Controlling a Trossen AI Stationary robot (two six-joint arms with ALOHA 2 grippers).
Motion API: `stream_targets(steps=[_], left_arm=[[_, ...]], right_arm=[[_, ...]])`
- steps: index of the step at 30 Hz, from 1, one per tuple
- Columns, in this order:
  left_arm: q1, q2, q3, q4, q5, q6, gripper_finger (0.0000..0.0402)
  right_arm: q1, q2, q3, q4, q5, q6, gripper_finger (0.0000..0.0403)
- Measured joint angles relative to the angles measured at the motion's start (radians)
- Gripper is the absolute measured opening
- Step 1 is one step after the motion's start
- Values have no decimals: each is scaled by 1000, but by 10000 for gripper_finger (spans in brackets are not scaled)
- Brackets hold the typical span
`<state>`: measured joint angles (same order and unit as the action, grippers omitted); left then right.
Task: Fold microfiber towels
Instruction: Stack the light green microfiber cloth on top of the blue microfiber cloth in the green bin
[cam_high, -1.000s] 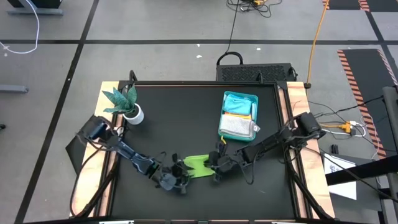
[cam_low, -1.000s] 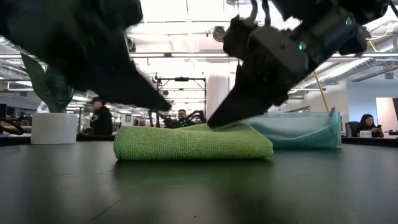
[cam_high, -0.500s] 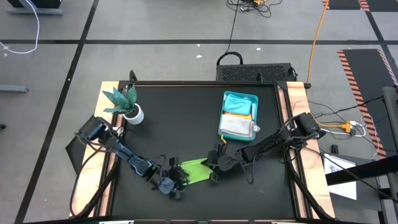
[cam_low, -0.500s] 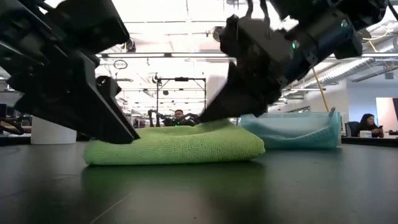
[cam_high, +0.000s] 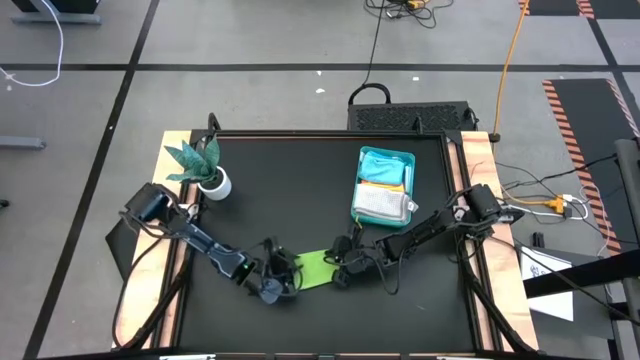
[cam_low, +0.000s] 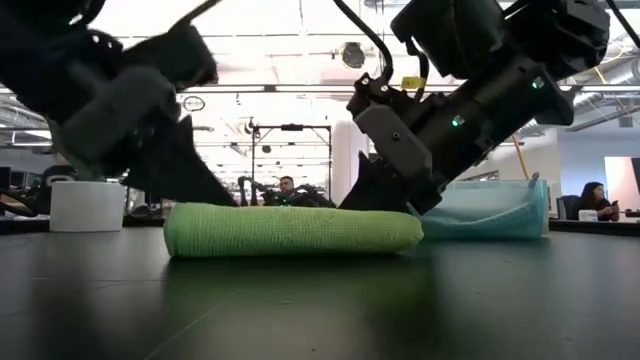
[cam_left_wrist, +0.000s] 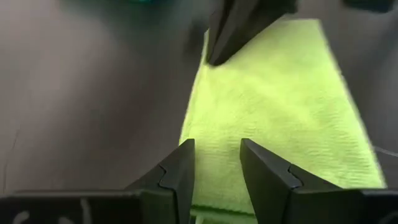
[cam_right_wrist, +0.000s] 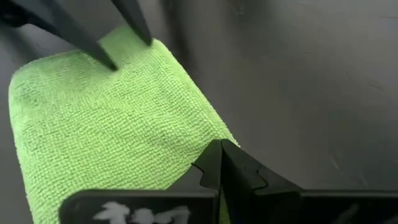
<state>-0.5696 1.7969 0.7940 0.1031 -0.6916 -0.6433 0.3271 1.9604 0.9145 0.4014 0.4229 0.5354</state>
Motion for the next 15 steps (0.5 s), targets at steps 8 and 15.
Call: stream_targets(steps=[8,15], left_arm=[[-18,0,-29,-76,22,-96,131],[-40,0,-29,-70,31,-95,131]], right_arm=[[37,-58,-1,-39,-2,-71,0],[99,-91,-1,58,-23,-205,6]])
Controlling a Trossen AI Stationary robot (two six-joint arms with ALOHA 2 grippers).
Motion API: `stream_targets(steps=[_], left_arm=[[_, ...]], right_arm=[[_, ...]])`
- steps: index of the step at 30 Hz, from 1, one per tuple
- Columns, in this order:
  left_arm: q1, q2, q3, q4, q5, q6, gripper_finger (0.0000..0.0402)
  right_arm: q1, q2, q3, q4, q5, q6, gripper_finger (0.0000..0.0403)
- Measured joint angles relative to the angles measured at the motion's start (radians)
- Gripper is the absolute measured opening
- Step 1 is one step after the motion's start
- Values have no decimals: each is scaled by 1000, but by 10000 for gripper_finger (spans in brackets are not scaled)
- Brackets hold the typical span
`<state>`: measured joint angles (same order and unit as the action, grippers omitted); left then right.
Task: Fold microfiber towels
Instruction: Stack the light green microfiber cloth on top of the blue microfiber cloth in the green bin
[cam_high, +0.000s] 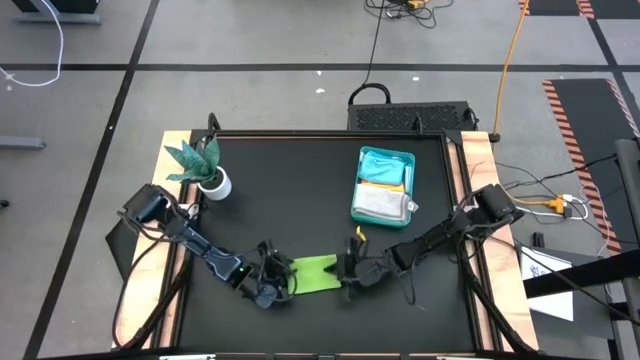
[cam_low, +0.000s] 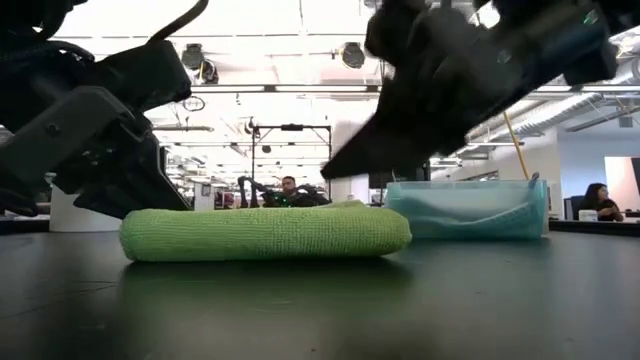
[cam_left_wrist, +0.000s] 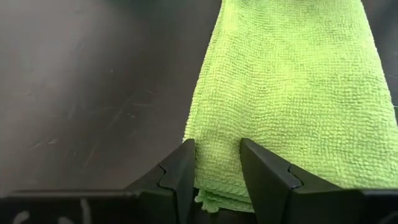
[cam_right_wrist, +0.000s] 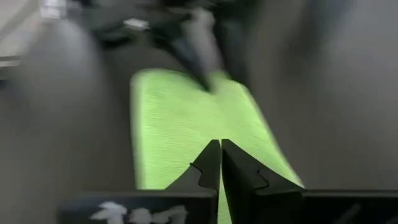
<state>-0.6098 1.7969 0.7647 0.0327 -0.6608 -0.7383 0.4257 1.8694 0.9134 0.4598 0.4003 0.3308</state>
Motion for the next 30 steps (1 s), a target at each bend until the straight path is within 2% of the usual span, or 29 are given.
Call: stream_targets(steps=[6,10,18,22,26,30], left_arm=[[1,-27,0,14,44,-2,131],[-10,-84,0,15,73,-8,131],[-11,-95,0,40,-76,23,131],[26,-50,0,65,-74,23,131],[63,-2,-1,74,-22,24,131],[82,11,0,54,28,3,131]], right_arm=[[15,0,16,87,-157,-106,53],[15,13,47,91,-194,-155,104],[15,117,171,41,-202,-282,207],[17,160,222,-34,-222,-369,243],[27,192,244,-54,-217,-477,259],[37,190,243,-95,-136,-541,259]])
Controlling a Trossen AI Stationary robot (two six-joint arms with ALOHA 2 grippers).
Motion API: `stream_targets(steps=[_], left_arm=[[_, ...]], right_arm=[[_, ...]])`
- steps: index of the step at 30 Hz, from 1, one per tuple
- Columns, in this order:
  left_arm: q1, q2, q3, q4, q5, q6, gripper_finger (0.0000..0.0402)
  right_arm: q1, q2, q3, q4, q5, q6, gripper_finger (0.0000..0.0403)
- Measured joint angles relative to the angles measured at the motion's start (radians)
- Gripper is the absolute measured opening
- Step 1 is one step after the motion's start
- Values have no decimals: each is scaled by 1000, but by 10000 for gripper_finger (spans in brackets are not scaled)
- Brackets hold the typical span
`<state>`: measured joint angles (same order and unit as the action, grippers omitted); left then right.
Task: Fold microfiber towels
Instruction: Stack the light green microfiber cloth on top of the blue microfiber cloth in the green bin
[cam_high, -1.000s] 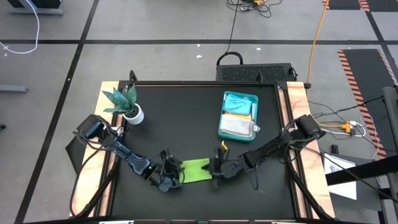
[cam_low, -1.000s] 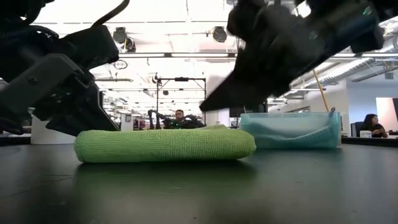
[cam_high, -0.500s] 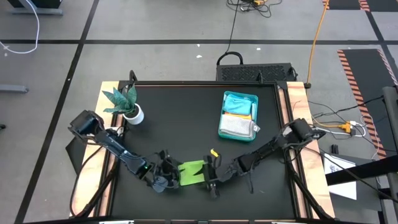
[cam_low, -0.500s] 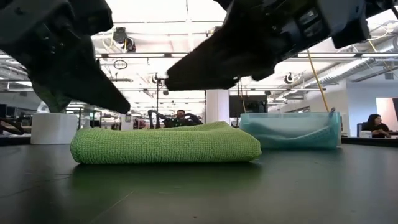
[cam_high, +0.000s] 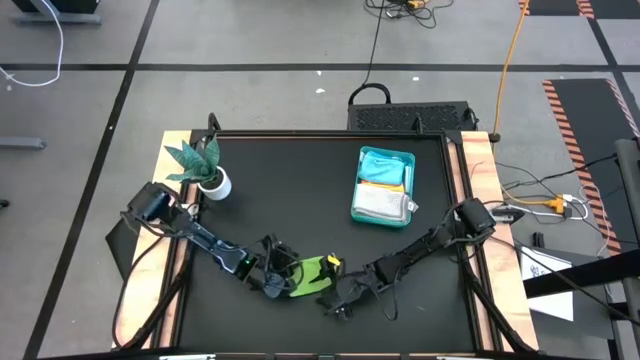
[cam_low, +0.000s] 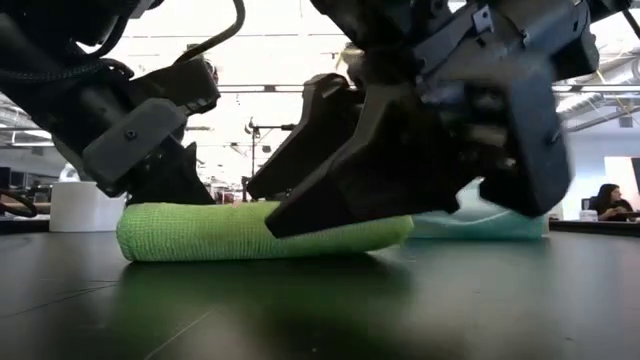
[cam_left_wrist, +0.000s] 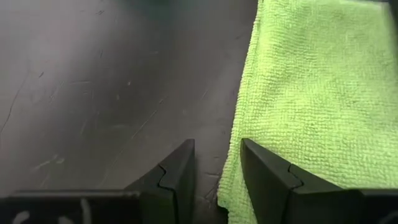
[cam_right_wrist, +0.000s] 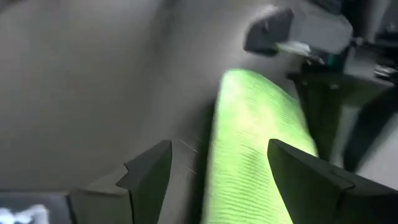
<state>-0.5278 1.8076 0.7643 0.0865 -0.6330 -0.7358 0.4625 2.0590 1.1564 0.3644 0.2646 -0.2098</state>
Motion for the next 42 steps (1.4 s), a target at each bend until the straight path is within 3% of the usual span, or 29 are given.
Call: stream_targets(steps=[12,17,25,35,38,42], left_arm=[[2,0,-9,-5,4,-15,131],[1,0,-27,2,14,-40,131],[-1,0,-32,16,15,-42,131],[-12,-40,-34,-52,46,-27,131],[-28,-69,-35,-123,45,-48,131],[-57,-103,-35,-213,15,-112,131]], right_arm=[[5,57,1,44,91,-139,256],[2,67,2,66,206,-147,244],[-5,68,2,68,202,-149,160],[-7,36,-3,26,67,-69,31],[-5,-25,-3,-36,43,-18,10],[-4,-132,-2,-164,40,73,10]])
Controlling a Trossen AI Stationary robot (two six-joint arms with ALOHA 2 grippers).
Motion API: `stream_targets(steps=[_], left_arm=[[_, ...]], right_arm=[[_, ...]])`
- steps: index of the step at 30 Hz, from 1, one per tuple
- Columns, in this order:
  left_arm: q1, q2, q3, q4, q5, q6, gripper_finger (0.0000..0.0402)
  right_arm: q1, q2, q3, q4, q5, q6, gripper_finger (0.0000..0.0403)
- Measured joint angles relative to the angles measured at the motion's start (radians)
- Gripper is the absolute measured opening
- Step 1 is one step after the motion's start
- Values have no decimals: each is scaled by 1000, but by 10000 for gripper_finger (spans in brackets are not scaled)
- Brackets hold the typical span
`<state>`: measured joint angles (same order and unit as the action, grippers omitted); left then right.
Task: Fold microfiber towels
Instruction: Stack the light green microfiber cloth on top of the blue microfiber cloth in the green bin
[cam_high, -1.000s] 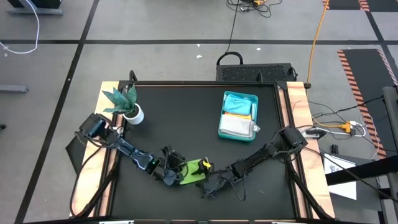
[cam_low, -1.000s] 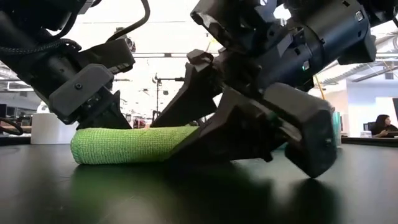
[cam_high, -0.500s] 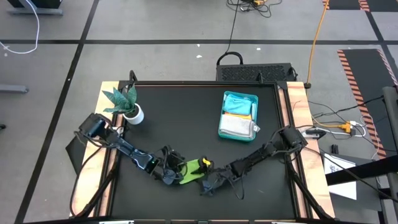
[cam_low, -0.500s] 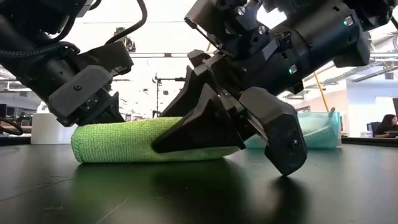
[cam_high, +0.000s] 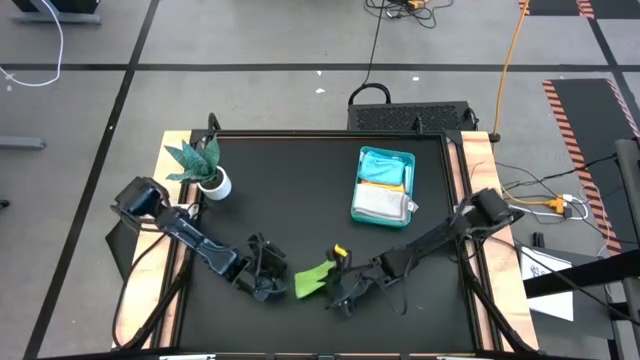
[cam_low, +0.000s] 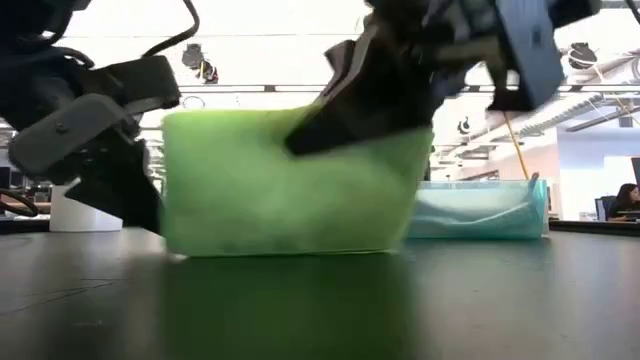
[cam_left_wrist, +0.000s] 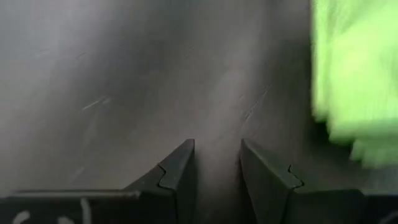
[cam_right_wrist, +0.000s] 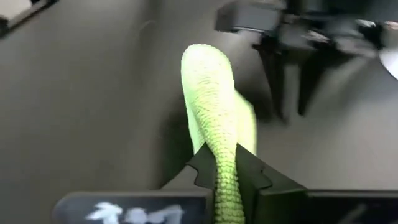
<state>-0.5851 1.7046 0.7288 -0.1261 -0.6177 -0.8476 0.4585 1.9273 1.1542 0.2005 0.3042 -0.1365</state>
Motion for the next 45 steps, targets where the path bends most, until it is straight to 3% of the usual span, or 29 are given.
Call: stream_targets(steps=[11,16,19,24,28,31,35,45], left_arm=[[-35,-6,0,-50,-61,-64,131],[-35,-6,0,-48,-62,-65,131],[-35,-6,0,-46,-62,-65,131],[-35,-6,0,-45,-63,-65,131],[-33,-6,1,-45,-64,-65,131],[-32,-6,1,-45,-64,-65,131],[-32,-6,1,-45,-64,-65,131],[-32,-6,2,-32,-65,-64,131]], right_arm=[[-69,-403,1,-418,29,113,11],[-222,-567,-4,-695,121,129,10],[-366,-647,-51,-758,165,48,10],[-651,-738,-205,-626,198,-244,9],[-830,-751,-357,-354,197,-446,9],[-896,-738,-476,-141,168,-506,10],[-898,-735,-585,-89,54,-487,12],[-769,-738,-637,-102,5,-397,14]])
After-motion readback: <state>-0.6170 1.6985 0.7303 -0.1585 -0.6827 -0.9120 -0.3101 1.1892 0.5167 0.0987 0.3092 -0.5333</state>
